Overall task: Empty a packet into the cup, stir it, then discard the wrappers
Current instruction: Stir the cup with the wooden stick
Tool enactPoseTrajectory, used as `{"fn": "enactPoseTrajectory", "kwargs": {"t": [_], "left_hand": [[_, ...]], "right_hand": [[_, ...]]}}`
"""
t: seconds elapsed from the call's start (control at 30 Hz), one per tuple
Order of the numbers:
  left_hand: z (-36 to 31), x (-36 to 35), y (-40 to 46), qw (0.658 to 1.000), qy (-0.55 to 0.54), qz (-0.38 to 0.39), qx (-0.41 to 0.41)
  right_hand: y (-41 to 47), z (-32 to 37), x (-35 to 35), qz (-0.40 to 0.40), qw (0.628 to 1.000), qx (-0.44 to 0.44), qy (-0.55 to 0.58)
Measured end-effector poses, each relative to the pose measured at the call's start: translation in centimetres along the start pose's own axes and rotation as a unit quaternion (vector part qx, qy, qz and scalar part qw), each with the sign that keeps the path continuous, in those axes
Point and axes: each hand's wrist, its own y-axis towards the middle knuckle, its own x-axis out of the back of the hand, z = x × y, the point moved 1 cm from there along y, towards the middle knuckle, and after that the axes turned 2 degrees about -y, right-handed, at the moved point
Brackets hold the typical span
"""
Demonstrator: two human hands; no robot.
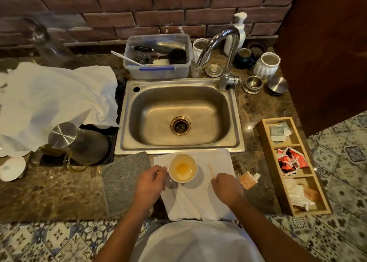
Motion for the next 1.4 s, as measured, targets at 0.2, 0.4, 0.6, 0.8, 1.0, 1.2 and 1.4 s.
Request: {"fn": "enactPoseTrajectory", "kwargs": {"t": [0.2, 0.4, 0.6, 0.8, 1.0, 1.2, 1.4], "left_hand": [[-0.4, -0.3, 0.0, 1.000, 0.013, 0.010, -0.022], [-0.5, -0.3, 0.0, 0.999, 0.037, 0.013, -0.026], [-0.7, -0.4, 0.3, 0.998, 0.050, 0.027, -0.033], [-0.8, -0.5, 0.5, 0.998, 0.054, 0.033, -0.029], [-1.2, -0.4, 0.4, 0.997, 0.071, 0.031, -0.029], [-1.3, -0.4, 0.4, 0.997, 0.060, 0.030, -0.024], [-1.3, -0.4, 0.3, 0.998, 0.038, 0.044, -0.010]], "right_hand": [[0.3, 0.1, 0.0, -0.002, 1.000, 0.003, -0.010], [-0.1, 0.1, 0.3, -0.052, 0.999, 0.004, -0.013], [0.0, 0.4, 0.4, -0.042, 0.999, 0.001, -0.008], [0.3, -0.1, 1.1, -0.019, 1.000, -0.005, 0.018], [0.0, -0.7, 1.8, -0.007, 0.995, 0.001, 0.103], [-0.5, 0.6, 4.2, -0.052, 0.976, 0.001, 0.213], [-1.9, 1.8, 8.2, -0.075, 0.923, 0.062, 0.372]]}}
